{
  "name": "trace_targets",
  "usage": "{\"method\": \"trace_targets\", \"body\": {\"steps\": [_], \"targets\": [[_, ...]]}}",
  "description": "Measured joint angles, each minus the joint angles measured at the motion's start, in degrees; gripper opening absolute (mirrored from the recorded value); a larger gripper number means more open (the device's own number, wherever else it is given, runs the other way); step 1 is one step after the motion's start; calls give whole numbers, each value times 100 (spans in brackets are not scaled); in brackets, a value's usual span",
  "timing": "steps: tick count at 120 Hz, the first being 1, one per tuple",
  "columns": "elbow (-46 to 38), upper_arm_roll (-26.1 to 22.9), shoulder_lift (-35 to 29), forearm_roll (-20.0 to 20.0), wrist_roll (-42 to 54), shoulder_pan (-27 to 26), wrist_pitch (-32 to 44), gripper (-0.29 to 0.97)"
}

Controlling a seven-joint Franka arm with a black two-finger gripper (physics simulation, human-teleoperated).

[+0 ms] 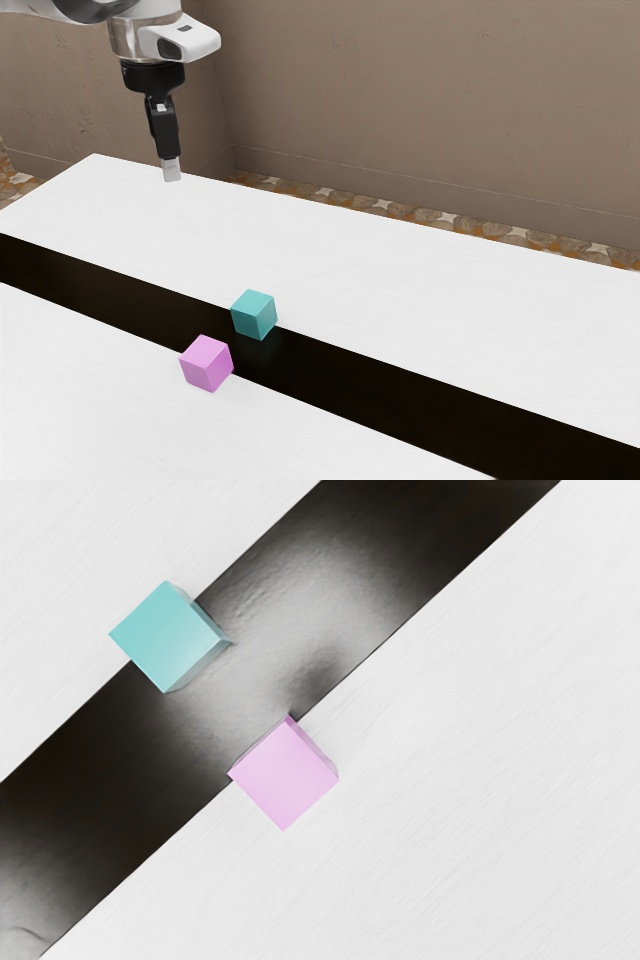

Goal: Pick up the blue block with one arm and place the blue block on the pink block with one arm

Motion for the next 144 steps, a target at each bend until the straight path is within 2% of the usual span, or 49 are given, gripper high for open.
{"method": "trace_targets", "body": {"steps": [34, 42, 49, 58, 71, 84, 101, 113, 120, 135, 144], "targets": [[32, 20, 3, -22, 38, 37, -1, 68], [1031, -185, -138, 12, 34, 128, -80, 68], [1694, -469, 502, 28, 0, -73, -45, 68], [1957, -575, 1296, 64, -47, -476, 96, 68], [2023, -579, 2247, 625, -176, -831, 370, 68], [2020, -568, 2952, 920, -403, -869, 735, 68], [2033, -541, 3547, 1069, -675, -639, 1136, 68], [1912, -394, 3804, 927, -782, -475, 1598, 68], [1573, -83, 3836, 692, -962, -532, 2001, 68], [894, 1006, 3577, -3, -1580, -1165, 2621, 68], [699, 1269, 3550, -285, -2069, -1386, 2928, 67]]}}
